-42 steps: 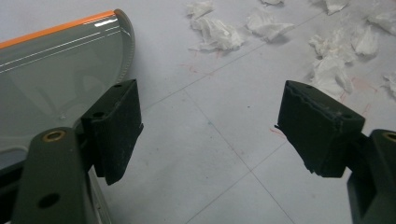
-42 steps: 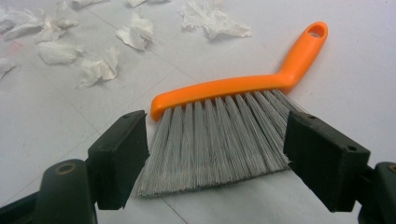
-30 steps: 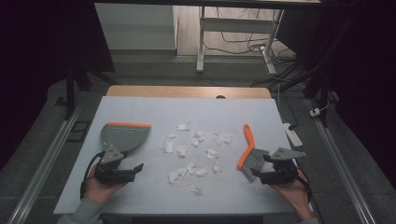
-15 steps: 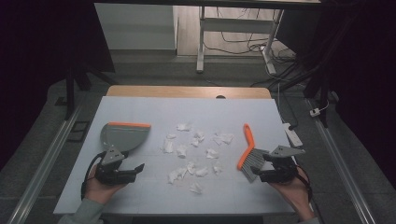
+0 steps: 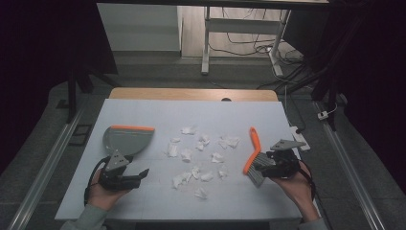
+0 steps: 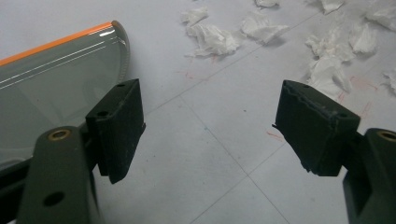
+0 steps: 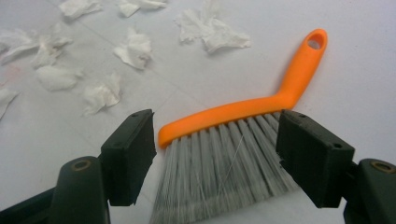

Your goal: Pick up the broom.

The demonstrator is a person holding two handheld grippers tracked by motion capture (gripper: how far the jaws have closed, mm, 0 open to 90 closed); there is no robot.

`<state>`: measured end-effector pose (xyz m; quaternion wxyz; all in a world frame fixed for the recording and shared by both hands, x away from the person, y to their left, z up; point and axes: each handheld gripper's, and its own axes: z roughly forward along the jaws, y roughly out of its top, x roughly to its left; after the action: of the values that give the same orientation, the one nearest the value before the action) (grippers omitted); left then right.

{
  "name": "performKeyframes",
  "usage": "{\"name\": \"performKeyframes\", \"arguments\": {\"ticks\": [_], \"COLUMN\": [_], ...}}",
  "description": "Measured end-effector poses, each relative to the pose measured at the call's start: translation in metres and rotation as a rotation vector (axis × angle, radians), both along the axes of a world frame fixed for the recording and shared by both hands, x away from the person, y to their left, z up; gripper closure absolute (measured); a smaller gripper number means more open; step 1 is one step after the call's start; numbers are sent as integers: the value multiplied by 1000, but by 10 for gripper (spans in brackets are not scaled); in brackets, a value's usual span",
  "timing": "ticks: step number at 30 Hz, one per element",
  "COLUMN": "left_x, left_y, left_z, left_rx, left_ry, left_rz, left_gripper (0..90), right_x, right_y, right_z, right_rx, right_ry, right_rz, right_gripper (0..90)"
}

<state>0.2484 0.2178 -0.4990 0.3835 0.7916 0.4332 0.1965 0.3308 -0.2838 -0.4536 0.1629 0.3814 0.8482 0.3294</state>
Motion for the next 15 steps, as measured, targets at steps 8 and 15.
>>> {"name": "performKeyframes", "arguments": {"ticks": [8, 15], "left_x": [1, 0], "left_y": [2, 2], "left_z": [1, 1], "left_rx": [-4, -3], "left_ry": [-12, -19], "left_rz": [-4, -26], "left_gripper": [248, 247], "right_x": [36, 72], "right_y": [12, 18], "right_z": [14, 19], "right_rx": [-71, -121], "right_ry": [79, 193], "right_rz": [-69, -165], "right_gripper": [287, 302]}}
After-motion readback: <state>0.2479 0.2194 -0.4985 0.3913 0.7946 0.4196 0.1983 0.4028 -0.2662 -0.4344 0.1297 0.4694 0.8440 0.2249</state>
